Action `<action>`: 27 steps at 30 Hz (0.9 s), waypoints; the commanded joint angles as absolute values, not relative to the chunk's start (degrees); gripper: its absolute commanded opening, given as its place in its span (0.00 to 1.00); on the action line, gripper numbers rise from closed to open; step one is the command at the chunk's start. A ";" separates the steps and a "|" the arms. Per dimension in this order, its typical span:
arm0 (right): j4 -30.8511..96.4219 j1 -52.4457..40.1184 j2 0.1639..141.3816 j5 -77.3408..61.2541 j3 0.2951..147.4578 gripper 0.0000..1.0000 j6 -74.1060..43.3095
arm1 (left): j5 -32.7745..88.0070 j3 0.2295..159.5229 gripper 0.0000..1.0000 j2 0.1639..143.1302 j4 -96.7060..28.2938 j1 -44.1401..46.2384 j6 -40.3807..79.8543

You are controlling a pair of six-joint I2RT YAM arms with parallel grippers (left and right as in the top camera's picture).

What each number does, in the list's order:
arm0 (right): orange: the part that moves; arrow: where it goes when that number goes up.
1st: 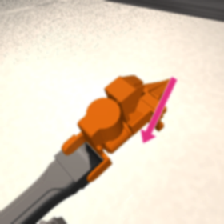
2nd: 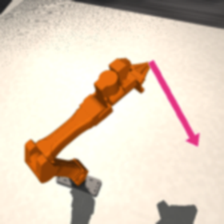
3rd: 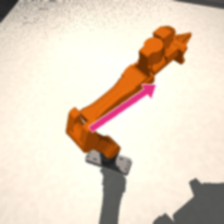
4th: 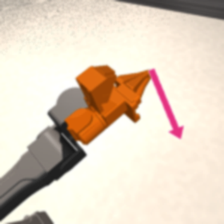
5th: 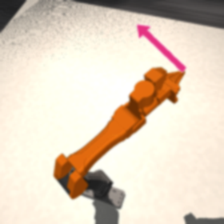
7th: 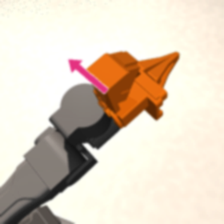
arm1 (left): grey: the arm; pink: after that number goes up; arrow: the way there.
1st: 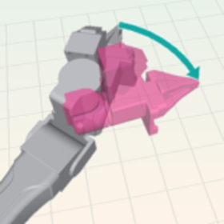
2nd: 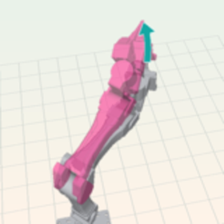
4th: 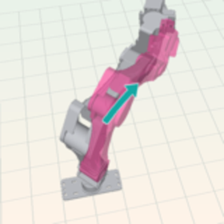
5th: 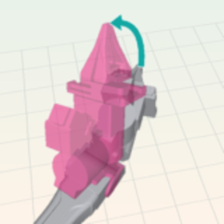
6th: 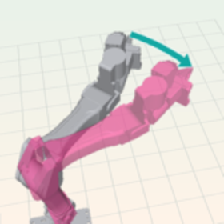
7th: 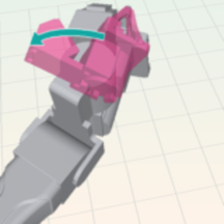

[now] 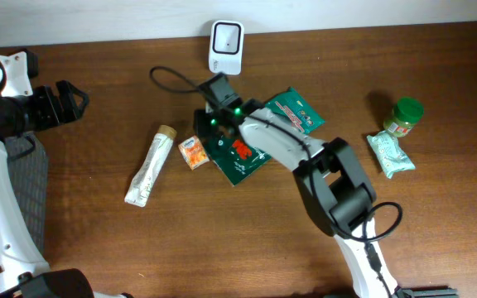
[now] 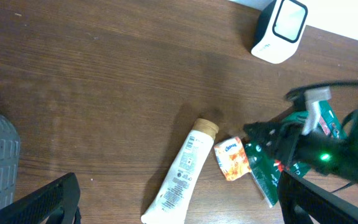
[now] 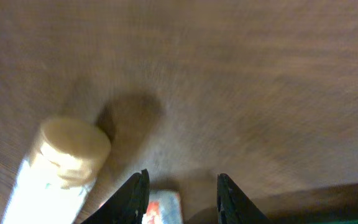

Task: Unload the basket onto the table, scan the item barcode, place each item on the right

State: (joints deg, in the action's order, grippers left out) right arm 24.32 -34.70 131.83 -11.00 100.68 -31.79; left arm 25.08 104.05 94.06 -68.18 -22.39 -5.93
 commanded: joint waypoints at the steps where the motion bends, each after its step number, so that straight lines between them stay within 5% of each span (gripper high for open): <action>1: 27.31 -35.57 133.14 -8.10 100.16 0.32 -32.42 | 25.69 105.06 0.99 93.30 -68.20 -22.39 -5.21; 12: 60.88 -32.05 132.03 -13.32 100.29 0.38 -24.21 | 25.71 105.06 0.99 93.30 -69.17 -22.39 -5.21; 20: 67.44 -21.41 118.56 -23.99 100.36 0.49 -9.21 | 29.45 105.03 0.97 93.54 -69.54 -22.06 -5.19; 24: 66.63 -12.97 113.91 -23.59 100.36 0.64 -8.78 | 31.70 105.03 0.66 95.20 -69.95 -17.15 -5.19; 27: 66.87 -6.68 115.57 -25.58 100.18 0.68 -4.10 | 31.55 105.03 0.52 98.61 -69.36 -10.11 -5.19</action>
